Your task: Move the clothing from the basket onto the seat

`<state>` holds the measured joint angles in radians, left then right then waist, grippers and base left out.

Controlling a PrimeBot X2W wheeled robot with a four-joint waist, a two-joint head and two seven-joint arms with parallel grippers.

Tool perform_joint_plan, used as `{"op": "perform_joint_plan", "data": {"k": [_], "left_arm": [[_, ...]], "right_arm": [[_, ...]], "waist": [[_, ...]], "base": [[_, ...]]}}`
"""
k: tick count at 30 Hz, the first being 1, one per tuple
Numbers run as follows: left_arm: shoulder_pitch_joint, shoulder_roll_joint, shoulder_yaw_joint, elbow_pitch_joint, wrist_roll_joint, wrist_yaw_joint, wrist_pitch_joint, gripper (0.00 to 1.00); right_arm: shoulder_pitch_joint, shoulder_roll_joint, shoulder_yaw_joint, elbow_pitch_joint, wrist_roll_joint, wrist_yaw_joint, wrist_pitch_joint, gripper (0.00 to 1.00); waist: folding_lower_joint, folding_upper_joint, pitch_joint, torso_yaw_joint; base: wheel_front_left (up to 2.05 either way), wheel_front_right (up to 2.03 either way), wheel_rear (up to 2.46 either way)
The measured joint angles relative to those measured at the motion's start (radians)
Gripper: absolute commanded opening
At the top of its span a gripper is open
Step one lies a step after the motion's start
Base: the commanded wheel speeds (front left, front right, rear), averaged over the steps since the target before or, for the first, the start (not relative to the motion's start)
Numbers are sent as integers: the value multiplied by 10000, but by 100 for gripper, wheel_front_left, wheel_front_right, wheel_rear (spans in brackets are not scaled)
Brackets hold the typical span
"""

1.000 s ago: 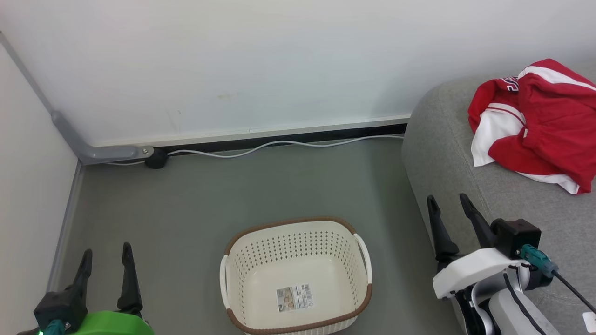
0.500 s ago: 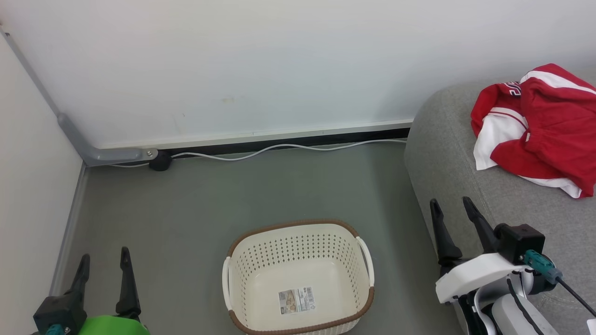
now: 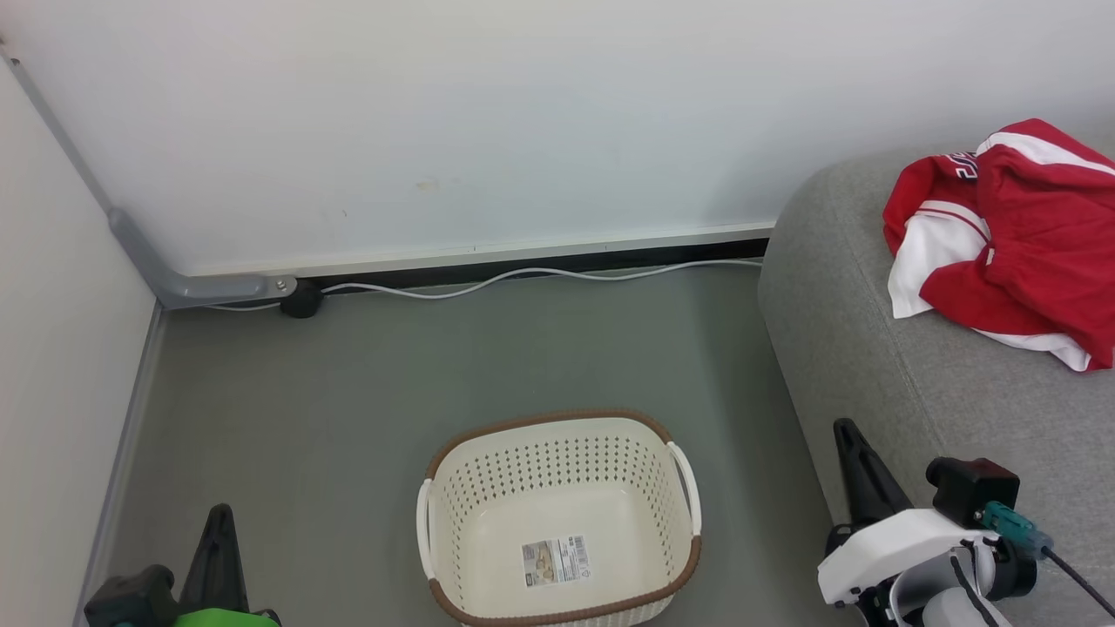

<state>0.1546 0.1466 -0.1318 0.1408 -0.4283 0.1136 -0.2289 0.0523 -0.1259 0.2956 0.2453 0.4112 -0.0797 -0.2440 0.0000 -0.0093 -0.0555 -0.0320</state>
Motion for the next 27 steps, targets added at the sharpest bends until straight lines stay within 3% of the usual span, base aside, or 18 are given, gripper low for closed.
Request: {"op": "perform_joint_plan", "data": {"k": [27], "left_arm": [[-322, -286, 593, 322, -3340, -654, 1009, 0]], "right_arm": [[-136, 255, -1108, -23, 3530, 533, 993, 0]], "waist": [[0, 0, 170, 95]], "base": [[0, 0, 0]]}}
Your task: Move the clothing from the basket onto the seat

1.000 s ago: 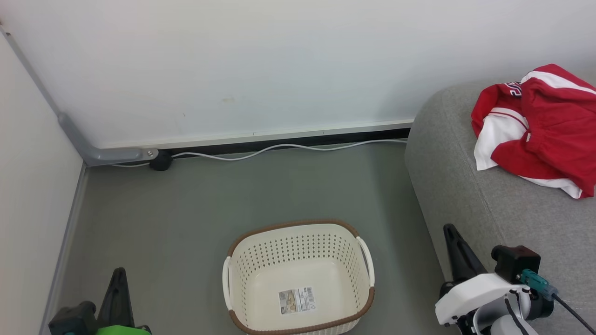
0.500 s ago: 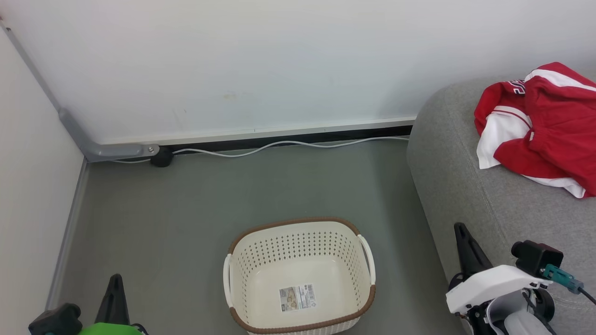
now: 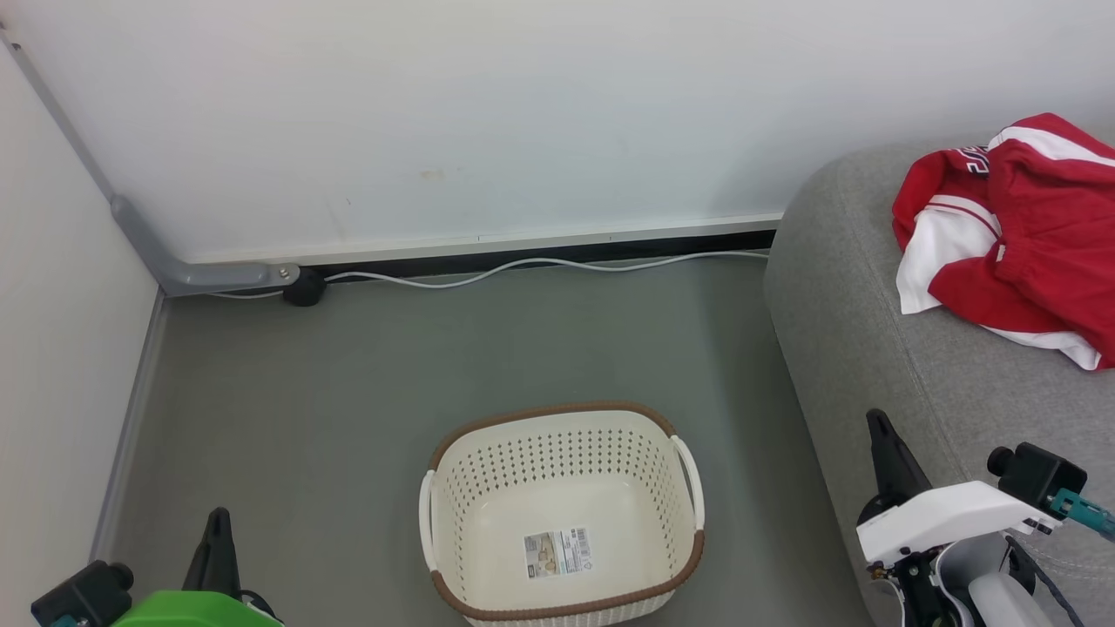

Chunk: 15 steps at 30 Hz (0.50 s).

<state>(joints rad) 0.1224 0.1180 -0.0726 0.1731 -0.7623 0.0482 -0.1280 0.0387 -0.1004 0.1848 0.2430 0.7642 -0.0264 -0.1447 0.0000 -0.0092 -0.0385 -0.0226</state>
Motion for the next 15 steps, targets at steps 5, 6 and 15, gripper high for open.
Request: {"op": "perform_joint_plan", "data": {"k": [5, 6, 15], "left_arm": [[-117, -69, 90, 94, -594, -132, 142, 0], [-159, -82, 105, 102, -784, -138, 159, 0], [-361, -157, 318, 232, -1793, -360, 529, 0]], "right_arm": [[-49, 29, -219, 13, 614, 86, 161, 0], [-80, 35, -257, 13, 750, 104, 205, 0], [-184, 67, -639, 52, 1845, 293, 523, 0]], "waist": [[0, 0, 30, 16], [0, 0, 36, 19], [0, 0, 89, 49]], "base": [[0, 0, 0], [0, 0, 0], [0, 0, 0]]}}
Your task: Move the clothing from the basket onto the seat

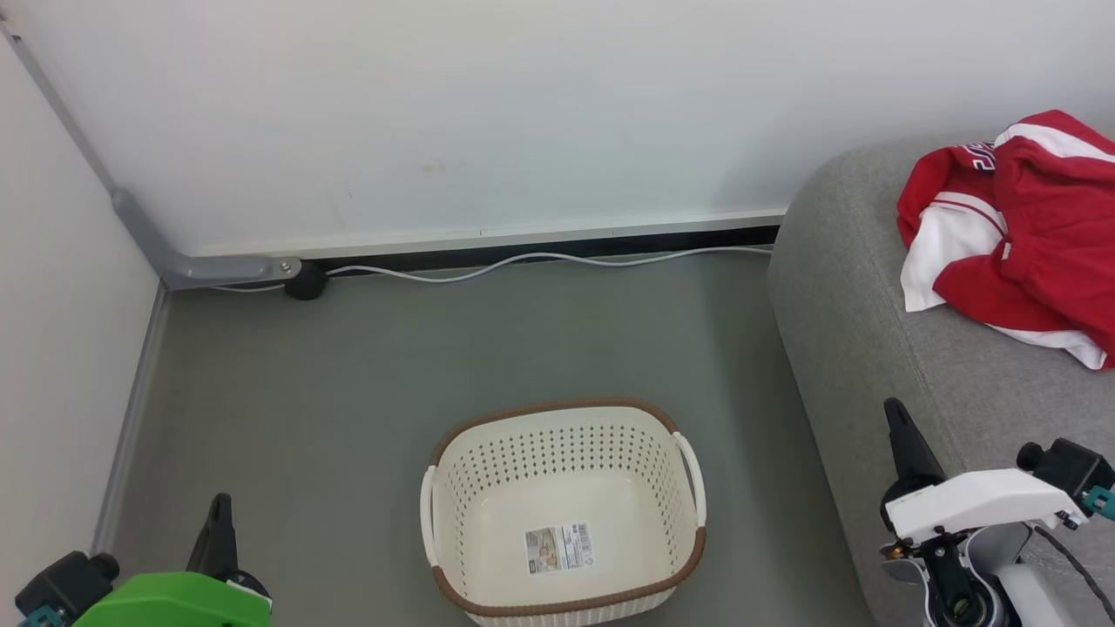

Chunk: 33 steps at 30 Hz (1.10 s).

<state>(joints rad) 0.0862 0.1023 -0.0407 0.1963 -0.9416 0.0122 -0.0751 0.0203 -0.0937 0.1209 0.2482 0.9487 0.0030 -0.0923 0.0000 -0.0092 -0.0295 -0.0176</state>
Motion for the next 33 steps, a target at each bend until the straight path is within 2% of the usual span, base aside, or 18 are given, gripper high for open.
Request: {"op": "perform_joint_plan", "data": {"k": [33], "left_arm": [[-844, -378, 719, 500, -3962, -775, 1118, 0]], "right_arm": [[-427, 232, -1381, 192, 4050, 706, 1093, 0]], "waist": [[0, 0, 194, 107]], "base": [[0, 0, 0]]}}
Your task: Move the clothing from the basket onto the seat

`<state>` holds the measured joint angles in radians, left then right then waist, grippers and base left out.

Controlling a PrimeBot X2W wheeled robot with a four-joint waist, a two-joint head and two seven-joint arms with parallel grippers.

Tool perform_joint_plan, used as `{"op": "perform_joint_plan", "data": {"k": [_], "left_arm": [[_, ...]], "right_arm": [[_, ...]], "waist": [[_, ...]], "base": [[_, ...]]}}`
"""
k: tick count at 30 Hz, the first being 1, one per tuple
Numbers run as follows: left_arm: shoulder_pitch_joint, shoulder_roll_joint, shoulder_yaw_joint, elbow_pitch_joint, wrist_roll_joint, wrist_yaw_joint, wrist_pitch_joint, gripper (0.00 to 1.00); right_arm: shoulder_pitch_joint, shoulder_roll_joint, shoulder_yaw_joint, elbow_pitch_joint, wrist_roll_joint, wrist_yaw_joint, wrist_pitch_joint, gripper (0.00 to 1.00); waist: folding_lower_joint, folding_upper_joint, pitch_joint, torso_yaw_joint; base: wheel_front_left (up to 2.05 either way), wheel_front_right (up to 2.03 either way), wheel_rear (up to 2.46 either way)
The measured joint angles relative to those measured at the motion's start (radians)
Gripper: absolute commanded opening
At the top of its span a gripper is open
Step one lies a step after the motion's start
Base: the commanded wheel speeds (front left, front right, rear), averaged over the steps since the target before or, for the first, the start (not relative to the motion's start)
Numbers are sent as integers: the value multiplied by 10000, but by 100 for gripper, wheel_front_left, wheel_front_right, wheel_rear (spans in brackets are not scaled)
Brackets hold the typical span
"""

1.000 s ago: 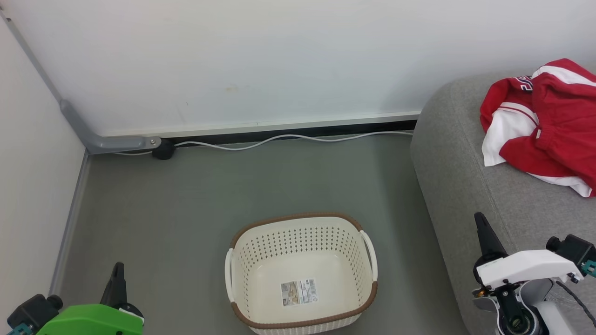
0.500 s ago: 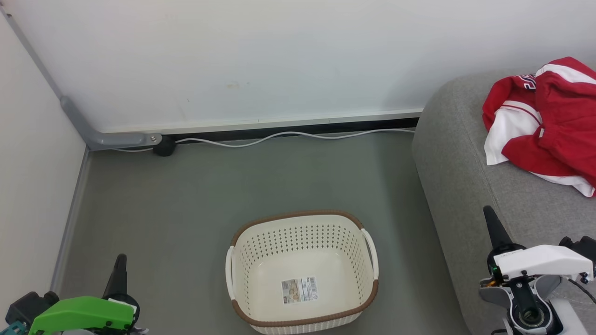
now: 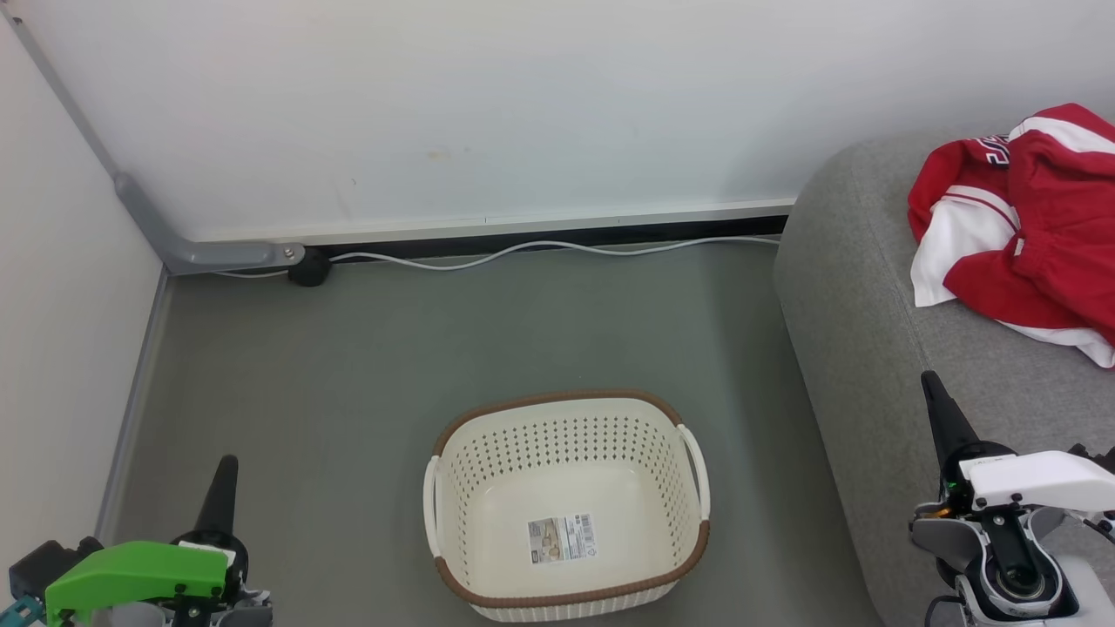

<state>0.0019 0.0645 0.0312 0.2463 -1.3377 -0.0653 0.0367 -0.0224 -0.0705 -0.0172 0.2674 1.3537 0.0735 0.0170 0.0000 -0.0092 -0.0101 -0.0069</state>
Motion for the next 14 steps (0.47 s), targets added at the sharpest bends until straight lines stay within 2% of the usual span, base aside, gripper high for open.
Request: {"op": "perform_joint_plan", "data": {"k": [14], "left_arm": [[-350, -178, 301, 213, -1609, -339, 439, 0]], "right_arm": [[-210, 92, -585, 77, 1697, 280, 466, 0]], "waist": [[0, 0, 83, 45]], "base": [[0, 0, 0]]}}
